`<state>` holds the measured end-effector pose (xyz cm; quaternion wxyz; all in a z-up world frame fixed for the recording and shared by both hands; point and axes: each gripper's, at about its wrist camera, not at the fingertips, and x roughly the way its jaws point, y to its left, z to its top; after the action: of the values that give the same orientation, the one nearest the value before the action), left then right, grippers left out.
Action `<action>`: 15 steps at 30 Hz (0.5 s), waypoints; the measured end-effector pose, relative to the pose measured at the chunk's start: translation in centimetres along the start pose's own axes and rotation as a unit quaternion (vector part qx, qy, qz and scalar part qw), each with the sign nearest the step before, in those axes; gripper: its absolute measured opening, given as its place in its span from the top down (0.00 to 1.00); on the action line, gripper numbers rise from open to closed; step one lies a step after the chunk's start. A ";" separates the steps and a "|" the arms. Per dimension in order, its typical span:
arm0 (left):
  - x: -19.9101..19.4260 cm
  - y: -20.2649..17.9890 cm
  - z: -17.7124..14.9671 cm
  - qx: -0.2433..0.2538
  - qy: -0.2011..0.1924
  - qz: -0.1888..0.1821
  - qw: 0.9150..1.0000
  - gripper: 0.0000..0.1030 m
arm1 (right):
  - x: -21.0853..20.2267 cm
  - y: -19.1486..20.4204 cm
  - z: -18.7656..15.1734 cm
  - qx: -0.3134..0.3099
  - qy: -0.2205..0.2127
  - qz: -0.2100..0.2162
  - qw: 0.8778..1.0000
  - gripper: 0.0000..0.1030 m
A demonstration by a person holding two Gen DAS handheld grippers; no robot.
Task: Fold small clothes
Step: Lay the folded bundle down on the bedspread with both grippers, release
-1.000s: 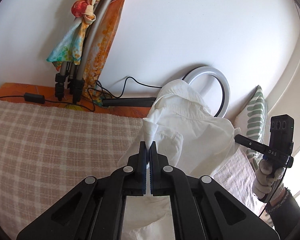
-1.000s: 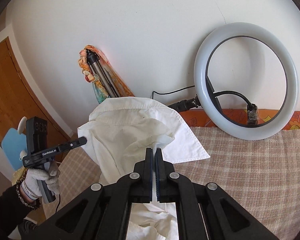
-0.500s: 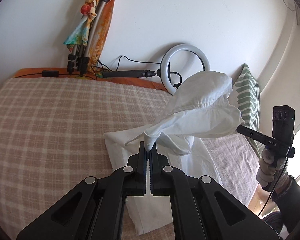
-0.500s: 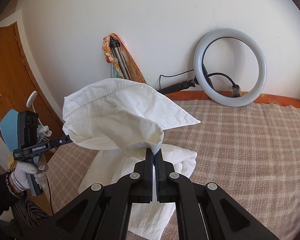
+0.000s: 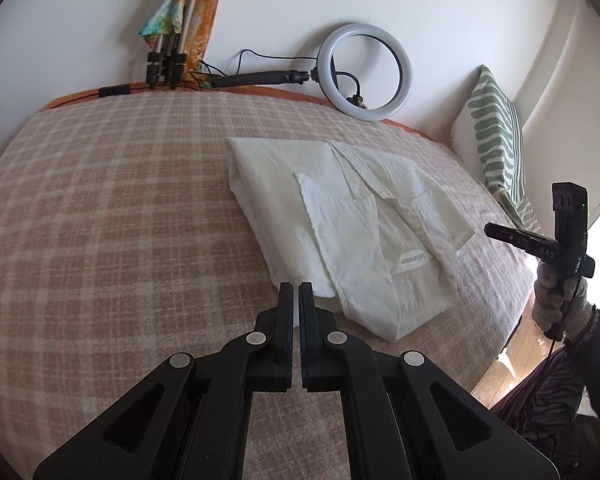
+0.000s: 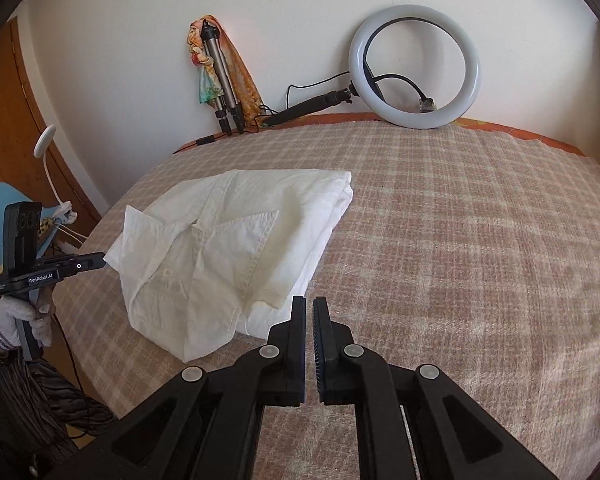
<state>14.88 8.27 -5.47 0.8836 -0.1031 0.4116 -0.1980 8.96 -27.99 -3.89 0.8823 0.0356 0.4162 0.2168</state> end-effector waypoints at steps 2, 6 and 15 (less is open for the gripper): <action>-0.9 1.0 0.2 -0.035 -0.015 -0.008 0.999 0.88 | -0.6 -1.5 -0.3 0.043 -0.009 0.006 0.999 0.78; -1.2 2.7 1.3 -0.113 -0.034 -0.053 0.992 0.74 | -0.1 -4.2 -0.1 0.137 -0.015 0.064 0.988 0.62; 3.8 3.0 1.4 -0.198 0.025 -0.122 0.972 0.75 | 4.6 -3.9 0.4 0.194 0.028 0.145 0.970 0.62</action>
<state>19.00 9.32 -8.22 0.8043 -0.3204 0.4489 -0.2213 13.19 -29.53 -7.92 0.8060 0.2596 0.4649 0.2586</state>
